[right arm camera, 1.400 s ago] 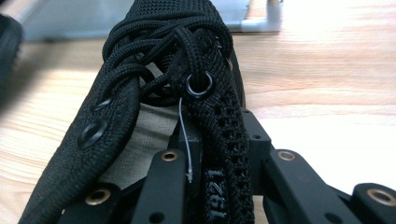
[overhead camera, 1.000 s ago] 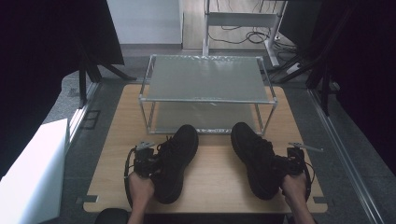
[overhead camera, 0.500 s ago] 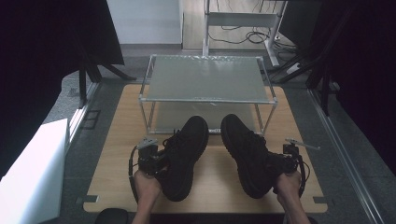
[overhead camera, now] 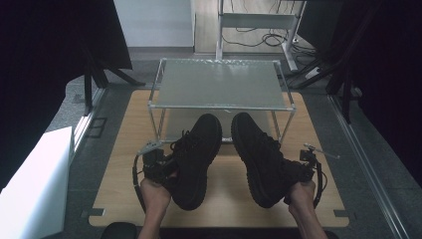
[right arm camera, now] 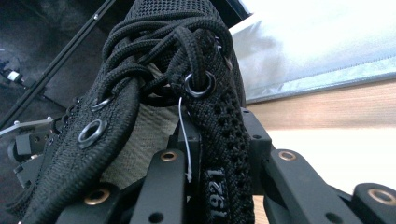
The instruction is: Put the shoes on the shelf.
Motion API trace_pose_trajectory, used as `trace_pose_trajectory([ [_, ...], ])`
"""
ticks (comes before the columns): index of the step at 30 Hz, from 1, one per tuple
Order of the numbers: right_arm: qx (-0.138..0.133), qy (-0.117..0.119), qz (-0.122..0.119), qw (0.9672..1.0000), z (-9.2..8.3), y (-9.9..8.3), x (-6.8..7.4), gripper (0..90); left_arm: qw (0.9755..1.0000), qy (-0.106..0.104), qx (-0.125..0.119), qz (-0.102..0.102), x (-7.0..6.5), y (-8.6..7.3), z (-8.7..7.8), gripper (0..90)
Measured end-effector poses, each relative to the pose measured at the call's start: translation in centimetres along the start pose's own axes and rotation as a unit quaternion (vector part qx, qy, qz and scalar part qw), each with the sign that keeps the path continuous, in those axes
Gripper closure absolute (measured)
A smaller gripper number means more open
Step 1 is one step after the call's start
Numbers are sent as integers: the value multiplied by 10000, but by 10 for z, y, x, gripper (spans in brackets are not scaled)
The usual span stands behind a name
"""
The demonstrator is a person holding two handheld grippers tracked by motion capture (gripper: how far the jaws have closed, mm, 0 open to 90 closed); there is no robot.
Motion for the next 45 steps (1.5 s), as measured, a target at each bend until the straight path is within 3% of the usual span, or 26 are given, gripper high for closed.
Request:
trace_pose_trajectory([
  [8,-91,120,97,9998,2,8,15,753,9998,8,-154,-135,-5,16,-5,812],
  [14,-180,181,194,9995,4,17,25,753,9995,23,-287,-126,-11,30,-7,810],
  [18,-251,179,240,9992,6,27,33,753,9989,19,-403,-227,-12,42,-7,808],
  [20,-317,177,252,9990,9,36,38,753,9980,-68,-492,-398,-11,52,-5,807],
  [28,-451,264,592,9969,20,56,40,753,9964,-103,-630,-551,-13,74,1,807],
  [33,-525,222,543,9969,24,71,46,753,9952,-198,-675,-687,-14,89,6,808],
  [38,-587,172,563,9965,30,87,48,753,9955,-128,-698,-628,-18,107,12,807],
  [45,-680,54,646,9956,40,105,45,753,9946,-112,-690,-769,-16,128,27,807],
])
Point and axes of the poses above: each handheld gripper's, and its own axes: z roughly forward along the jaws, y roughly out of its top, x roughly to its left, the point moved 8 cm from there along z, roughly forward along the jaws
